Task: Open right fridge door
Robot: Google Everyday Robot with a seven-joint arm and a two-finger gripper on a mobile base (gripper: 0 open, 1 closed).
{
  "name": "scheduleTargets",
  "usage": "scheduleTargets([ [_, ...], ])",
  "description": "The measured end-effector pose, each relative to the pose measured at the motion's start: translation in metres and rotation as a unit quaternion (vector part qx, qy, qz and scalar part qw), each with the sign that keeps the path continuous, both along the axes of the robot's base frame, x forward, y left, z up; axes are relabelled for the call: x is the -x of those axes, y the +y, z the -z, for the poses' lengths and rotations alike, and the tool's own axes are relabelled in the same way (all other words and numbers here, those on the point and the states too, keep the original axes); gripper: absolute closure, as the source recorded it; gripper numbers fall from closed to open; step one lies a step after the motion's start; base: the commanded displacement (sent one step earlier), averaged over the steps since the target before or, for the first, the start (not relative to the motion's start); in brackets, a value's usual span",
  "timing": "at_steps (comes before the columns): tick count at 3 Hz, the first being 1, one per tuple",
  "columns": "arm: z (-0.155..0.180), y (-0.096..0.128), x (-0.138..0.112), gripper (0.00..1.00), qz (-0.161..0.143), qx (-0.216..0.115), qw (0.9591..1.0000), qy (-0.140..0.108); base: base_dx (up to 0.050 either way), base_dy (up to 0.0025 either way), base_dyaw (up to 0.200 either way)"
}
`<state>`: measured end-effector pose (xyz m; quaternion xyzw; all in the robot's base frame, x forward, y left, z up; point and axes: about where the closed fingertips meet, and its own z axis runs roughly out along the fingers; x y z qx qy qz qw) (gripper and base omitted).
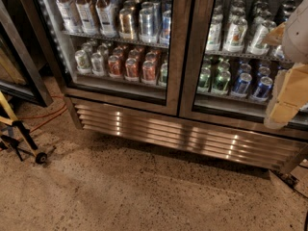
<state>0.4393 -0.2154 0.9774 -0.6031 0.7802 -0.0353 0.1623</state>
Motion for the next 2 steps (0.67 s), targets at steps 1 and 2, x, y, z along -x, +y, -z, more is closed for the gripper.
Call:
scheduleTargets([
  [1,0.0,0.0,0.0,0.0,0.0,0.0,1.0,0.0,0.0,0.0,0.0],
  [2,0.031,0.021,-0.011,0.0,-0.008,-0.013,0.9993,0.035,0.0,0.0,0.0],
])
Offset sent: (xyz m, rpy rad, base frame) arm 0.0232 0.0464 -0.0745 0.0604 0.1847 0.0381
